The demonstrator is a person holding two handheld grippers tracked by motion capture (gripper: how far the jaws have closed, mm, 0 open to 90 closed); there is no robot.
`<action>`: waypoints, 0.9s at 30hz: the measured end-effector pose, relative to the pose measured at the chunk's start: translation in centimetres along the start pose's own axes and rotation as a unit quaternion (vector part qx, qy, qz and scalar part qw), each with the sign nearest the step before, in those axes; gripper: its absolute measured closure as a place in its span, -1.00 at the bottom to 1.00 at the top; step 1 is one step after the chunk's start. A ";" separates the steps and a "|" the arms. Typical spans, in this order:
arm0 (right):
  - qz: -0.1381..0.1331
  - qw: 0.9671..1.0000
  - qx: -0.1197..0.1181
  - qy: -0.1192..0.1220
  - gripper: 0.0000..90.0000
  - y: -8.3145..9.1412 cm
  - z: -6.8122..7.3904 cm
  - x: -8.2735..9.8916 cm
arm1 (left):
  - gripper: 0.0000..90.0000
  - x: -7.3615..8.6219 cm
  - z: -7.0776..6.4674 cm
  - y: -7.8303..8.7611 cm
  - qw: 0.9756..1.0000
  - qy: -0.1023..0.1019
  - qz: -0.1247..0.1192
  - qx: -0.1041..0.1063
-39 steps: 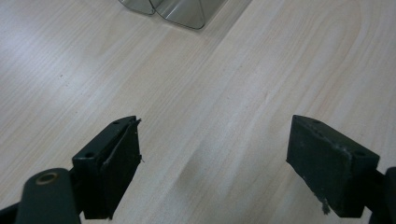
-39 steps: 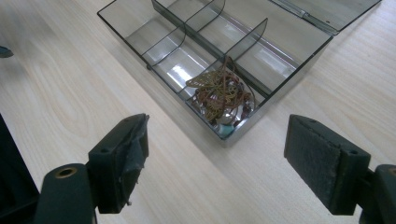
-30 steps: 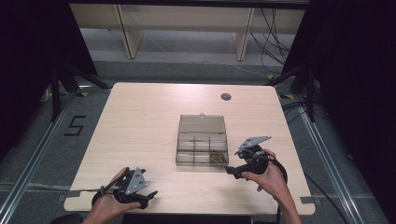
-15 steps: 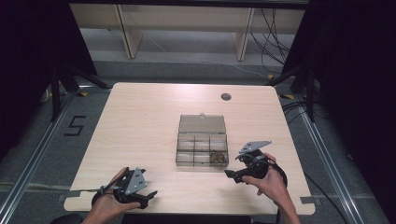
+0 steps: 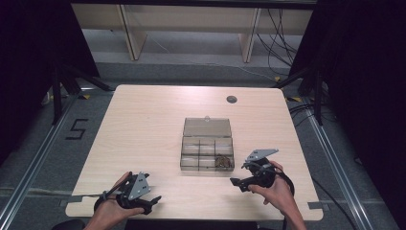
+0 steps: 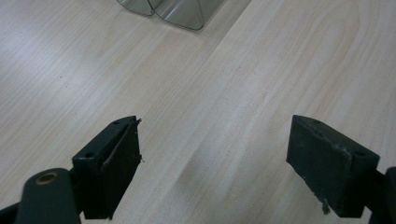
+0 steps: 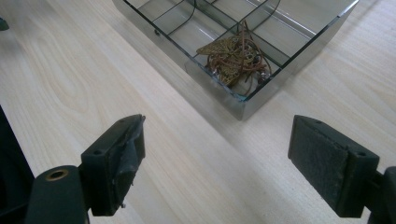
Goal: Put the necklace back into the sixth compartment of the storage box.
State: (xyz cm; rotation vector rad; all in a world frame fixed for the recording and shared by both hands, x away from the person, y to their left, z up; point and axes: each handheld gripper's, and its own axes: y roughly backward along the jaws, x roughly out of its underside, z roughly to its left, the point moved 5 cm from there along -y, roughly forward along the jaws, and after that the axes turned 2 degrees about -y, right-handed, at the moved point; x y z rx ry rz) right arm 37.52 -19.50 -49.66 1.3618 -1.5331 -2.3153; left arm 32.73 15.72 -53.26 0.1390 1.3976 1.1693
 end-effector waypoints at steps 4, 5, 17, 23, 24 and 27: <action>-0.008 1.000 -0.013 0.001 -0.57 -0.1 0.2 0.1 | -0.62 0.0 0.0 0.0 1.000 0.000 0.000 0.000; -0.008 1.000 -0.013 0.001 -0.57 -0.1 0.2 0.1 | -0.62 0.0 0.0 0.0 1.000 0.000 0.000 0.000; 0.001 1.000 -0.009 0.001 -0.59 -0.2 0.3 1.1 | -0.62 0.0 0.0 0.0 1.000 0.000 0.000 0.001; -0.002 1.000 -0.012 0.005 -0.59 -0.4 0.2 1.5 | -0.62 0.0 0.0 0.0 1.000 0.000 -0.003 0.002; -0.004 1.000 -0.012 -0.012 -0.59 -0.4 0.4 1.7 | -0.62 0.0 0.0 0.0 1.000 0.000 0.000 0.001; 0.000 1.000 -0.011 -0.006 -0.59 -0.3 0.2 2.1 | -0.62 0.0 0.0 0.1 1.000 0.000 -0.001 0.001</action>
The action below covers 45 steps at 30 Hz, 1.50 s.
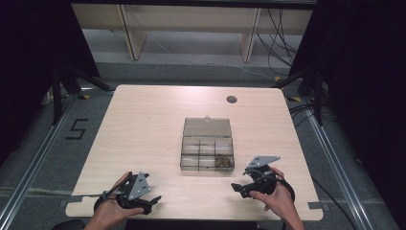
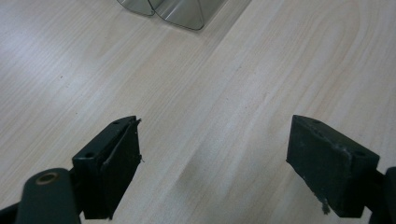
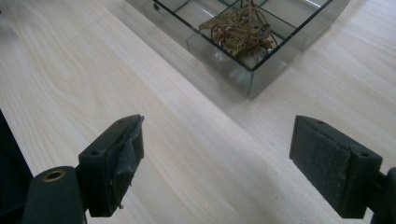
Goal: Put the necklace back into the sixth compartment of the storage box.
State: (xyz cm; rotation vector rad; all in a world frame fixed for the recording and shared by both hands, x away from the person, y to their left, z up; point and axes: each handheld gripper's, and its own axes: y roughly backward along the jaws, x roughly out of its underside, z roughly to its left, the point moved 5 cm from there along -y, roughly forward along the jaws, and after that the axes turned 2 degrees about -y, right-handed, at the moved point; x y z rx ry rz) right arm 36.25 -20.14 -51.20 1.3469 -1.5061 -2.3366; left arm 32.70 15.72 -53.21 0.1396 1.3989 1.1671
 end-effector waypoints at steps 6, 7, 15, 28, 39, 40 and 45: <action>0.006 1.000 0.000 -0.007 -0.59 -0.1 0.0 0.7 | -0.62 0.0 0.0 0.0 1.000 0.000 0.000 0.000; 0.001 1.000 0.008 -0.009 -0.59 -0.3 -0.2 1.0 | -0.62 0.0 0.0 0.0 1.000 0.000 0.000 0.000; 0.001 1.000 0.010 -0.013 -0.60 -0.3 -0.1 1.8 | -0.62 0.0 0.0 0.0 1.000 0.000 0.000 0.000; 0.012 1.000 0.000 -0.014 -0.61 0.1 0.6 2.8 | -0.62 0.0 -0.1 -0.1 1.000 0.000 -0.003 0.006; 0.001 1.000 0.004 -0.002 -0.61 -0.1 1.2 3.4 | -0.62 -0.2 -0.1 0.1 1.000 -0.006 -0.007 0.003; 0.008 1.000 0.004 0.001 -0.61 0.1 1.2 3.5 | -0.62 -0.1 0.0 0.2 1.000 -0.008 0.004 0.003; 0.000 1.000 0.003 -0.005 -0.61 0.0 1.5 3.9 | -0.62 0.0 0.4 0.3 1.000 0.001 -0.002 -0.003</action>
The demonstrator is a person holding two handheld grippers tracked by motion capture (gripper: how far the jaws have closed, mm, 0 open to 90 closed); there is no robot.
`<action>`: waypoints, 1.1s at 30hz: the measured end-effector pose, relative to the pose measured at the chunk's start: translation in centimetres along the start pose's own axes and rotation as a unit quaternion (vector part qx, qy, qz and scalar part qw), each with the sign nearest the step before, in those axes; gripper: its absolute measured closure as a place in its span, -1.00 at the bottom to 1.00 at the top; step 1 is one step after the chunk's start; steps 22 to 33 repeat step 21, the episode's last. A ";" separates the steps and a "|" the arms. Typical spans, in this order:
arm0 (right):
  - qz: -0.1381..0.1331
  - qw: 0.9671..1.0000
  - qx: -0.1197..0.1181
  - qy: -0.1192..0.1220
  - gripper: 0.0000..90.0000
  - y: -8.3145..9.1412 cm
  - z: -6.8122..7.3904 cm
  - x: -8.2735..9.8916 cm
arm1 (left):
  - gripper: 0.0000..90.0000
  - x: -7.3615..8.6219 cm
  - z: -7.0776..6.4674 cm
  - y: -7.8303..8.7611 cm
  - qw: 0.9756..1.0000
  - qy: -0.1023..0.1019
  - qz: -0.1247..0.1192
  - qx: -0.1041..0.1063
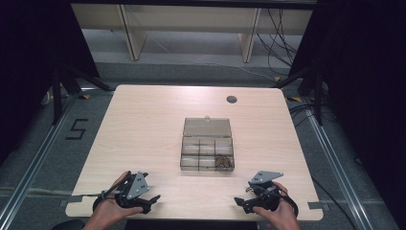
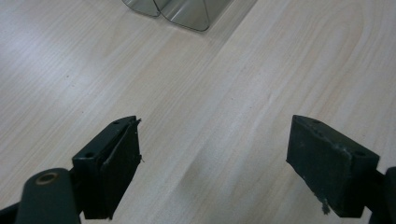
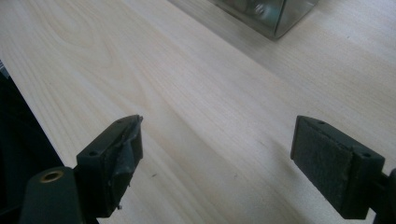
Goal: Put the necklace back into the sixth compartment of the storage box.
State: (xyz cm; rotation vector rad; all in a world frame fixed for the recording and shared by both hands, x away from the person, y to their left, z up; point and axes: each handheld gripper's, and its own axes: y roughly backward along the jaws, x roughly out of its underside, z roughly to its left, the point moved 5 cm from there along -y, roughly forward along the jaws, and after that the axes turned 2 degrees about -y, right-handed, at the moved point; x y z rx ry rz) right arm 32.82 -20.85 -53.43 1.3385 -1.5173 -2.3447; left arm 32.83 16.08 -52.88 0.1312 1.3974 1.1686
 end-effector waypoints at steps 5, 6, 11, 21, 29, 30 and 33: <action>-0.003 1.000 0.001 0.013 -0.61 0.0 0.1 0.1 | -0.62 0.1 -0.1 -0.1 1.000 -0.005 0.005 -0.001; -0.007 1.000 0.001 0.011 -0.61 -0.1 0.2 0.1 | -0.62 0.0 -0.4 -0.3 1.000 0.002 -0.003 0.007; -0.004 1.000 0.002 0.003 -0.61 -0.1 0.2 0.2 | -0.62 0.0 -0.4 -0.4 1.000 -0.001 0.000 0.009; 0.013 1.000 0.004 -0.001 -0.60 -0.2 -0.2 0.5 | -0.62 0.1 -0.3 -0.3 1.000 0.000 0.002 0.009; 0.013 1.000 0.004 -0.001 -0.60 -0.2 -0.2 0.5 | -0.62 0.1 -0.3 -0.3 1.000 0.000 0.002 0.009; 0.013 1.000 0.004 -0.001 -0.60 -0.2 -0.2 0.5 | -0.62 0.1 -0.3 -0.3 1.000 0.000 0.002 0.009; 0.013 1.000 0.004 -0.001 -0.60 -0.2 -0.2 0.5 | -0.62 0.1 -0.3 -0.3 1.000 0.000 0.002 0.009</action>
